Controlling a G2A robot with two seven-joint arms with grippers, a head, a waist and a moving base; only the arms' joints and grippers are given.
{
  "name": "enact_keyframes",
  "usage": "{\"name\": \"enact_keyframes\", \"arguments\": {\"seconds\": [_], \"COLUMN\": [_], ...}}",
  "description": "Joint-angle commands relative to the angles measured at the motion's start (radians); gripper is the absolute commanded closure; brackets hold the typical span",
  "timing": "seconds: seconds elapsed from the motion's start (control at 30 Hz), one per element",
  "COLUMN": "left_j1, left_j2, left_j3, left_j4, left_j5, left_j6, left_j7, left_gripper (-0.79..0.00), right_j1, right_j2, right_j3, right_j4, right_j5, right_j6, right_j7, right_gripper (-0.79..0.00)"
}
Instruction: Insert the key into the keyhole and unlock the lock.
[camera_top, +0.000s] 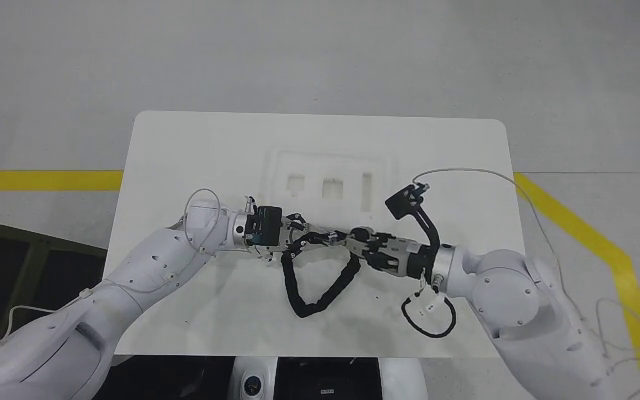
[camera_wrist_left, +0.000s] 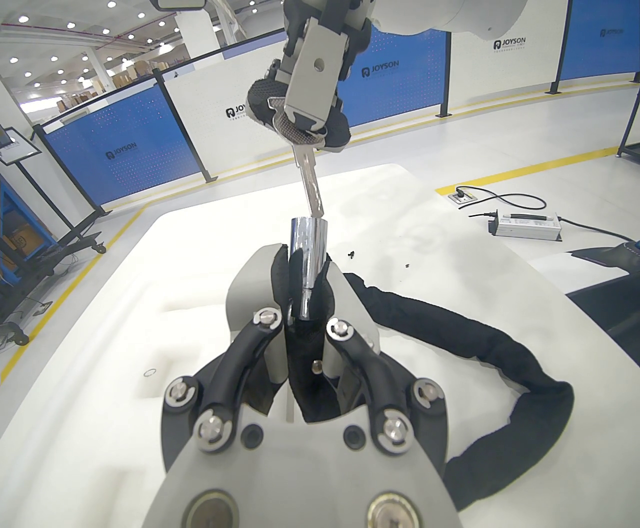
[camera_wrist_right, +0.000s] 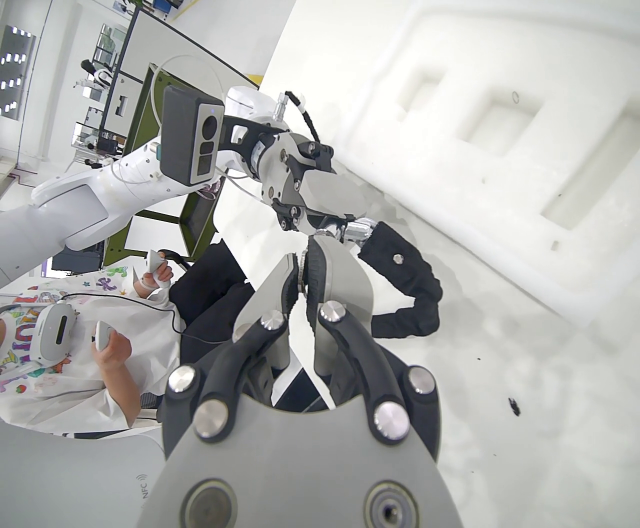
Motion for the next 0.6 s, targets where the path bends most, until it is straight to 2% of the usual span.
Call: {"name": "enact_keyframes", "arguments": {"seconds": [0.0,0.57], "left_j1": [0.0,0.0], "left_j2": [0.0,0.0], "left_j3": [0.0,0.0], "left_j4": [0.0,0.0], "left_j5": [0.0,0.0], "left_j6": [0.0,0.0], "left_j7": [0.0,0.0], "left_gripper": [0.0,0.0], "right_j1": [0.004,0.006], "right_j2": [-0.001,-0.002], "right_j3": [-0.005,0.002], "right_j4": [0.002,0.007], "right_j5": [-0.005,-0.005], "right_j6": [0.001,0.007], "right_j7": [-0.002,-0.032], "right_gripper": [0.0,0.0]}}
